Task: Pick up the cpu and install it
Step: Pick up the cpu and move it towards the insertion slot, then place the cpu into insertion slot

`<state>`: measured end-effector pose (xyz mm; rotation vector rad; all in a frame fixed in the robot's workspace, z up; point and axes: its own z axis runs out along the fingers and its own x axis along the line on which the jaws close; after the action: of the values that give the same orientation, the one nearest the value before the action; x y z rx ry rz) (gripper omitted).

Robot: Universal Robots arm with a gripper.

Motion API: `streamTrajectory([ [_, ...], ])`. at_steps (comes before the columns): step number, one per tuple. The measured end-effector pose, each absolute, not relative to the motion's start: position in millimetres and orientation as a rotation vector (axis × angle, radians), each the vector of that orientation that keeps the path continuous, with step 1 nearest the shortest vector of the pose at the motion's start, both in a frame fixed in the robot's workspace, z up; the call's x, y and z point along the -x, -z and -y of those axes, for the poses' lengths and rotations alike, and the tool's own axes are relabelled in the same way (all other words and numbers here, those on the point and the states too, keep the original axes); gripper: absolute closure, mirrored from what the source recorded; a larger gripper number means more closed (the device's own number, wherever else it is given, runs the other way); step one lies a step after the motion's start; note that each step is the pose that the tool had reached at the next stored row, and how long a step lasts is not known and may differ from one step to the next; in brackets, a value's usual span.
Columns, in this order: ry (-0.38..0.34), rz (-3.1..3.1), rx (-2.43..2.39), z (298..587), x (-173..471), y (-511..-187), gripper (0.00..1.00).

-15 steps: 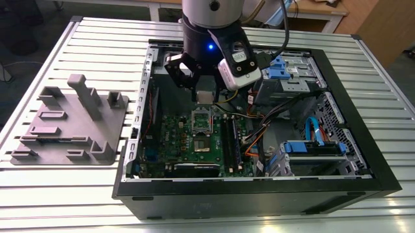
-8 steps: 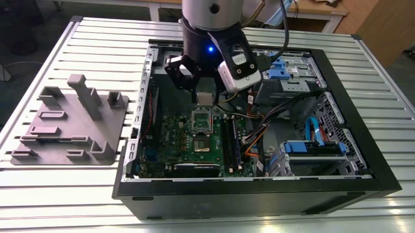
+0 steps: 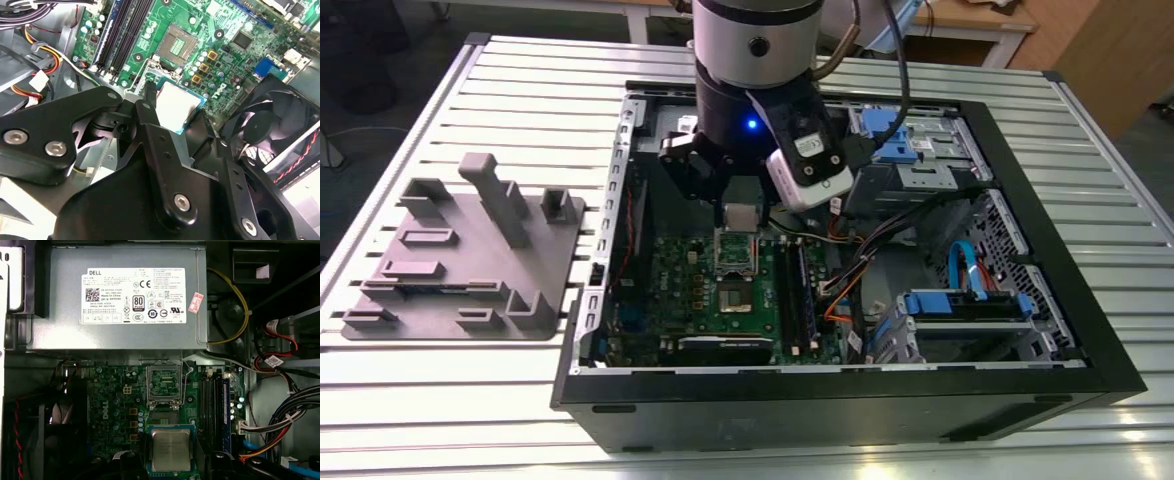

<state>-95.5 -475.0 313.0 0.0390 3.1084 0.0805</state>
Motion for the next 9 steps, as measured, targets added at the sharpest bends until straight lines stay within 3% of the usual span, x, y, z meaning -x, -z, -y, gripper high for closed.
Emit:
streamTrajectory([
  [9, -0.084, -3.108, -0.039, 475.0, 95.4, -312.9, 0.53],
])
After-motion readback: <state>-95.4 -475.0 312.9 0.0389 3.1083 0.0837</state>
